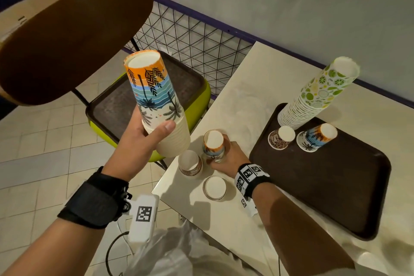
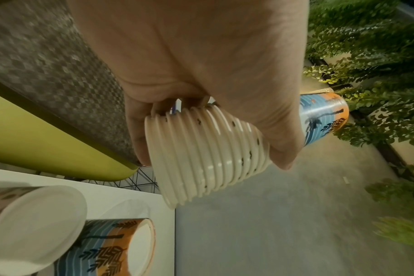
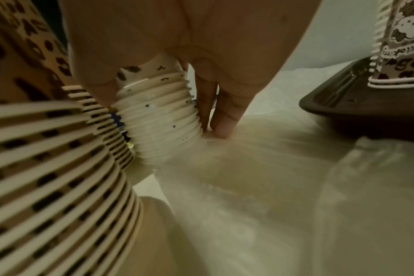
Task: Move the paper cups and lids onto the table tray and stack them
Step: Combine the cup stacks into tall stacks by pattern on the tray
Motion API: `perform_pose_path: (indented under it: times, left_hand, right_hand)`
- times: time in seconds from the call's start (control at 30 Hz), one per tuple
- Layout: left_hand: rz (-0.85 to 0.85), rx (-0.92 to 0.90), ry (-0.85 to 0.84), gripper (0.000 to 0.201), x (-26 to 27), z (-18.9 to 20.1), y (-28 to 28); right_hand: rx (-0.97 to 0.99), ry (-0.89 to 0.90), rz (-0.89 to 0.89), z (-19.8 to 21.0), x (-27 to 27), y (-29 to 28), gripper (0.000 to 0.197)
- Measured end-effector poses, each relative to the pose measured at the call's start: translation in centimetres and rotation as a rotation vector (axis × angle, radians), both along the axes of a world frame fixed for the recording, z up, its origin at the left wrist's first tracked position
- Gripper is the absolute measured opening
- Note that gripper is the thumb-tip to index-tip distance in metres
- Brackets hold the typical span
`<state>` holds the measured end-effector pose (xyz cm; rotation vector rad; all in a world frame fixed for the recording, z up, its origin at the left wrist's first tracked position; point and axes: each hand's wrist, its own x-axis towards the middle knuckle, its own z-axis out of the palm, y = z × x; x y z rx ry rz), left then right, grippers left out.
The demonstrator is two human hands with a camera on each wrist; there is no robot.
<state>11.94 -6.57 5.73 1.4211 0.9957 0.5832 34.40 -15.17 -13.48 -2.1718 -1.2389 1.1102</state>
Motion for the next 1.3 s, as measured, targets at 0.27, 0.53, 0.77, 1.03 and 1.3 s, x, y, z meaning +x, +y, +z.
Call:
perform_pose_path:
  times: [0.27, 0.53, 0.77, 1.03, 1.3]
  left_hand:
    - [-0.021, 0.014, 0.025, 0.105, 0.5, -0.1, 0.6]
    - [-0.096, 0.033, -0.026, 0.085, 3.0, 0.6, 0.0]
    - [-0.134, 0.037, -0.056, 0.079, 5.8, 1.1, -1.5]
    - [-0.182, 0.081, -0.094, 0.073, 10.0, 1.7, -4.4]
    - [-0.241, 0.072, -0.093, 0.069, 15.0, 1.6, -8.6]
  right_hand:
    - [0.180, 0.079, -0.205, 1.2, 1.3, -0.9, 0.083]
    - [0.327, 0.241, -0.488, 5.1, 4.2, -3.1, 0.043]
    - [0.392, 0.301, -0.526, 7.5, 5.5, -4.9, 0.058]
    - [0.647, 0.148, -0.888, 12.0, 13.5, -12.5, 0.060]
    - [0.436, -0.054, -0.932, 9.7, 21.2, -13.6, 0.073]
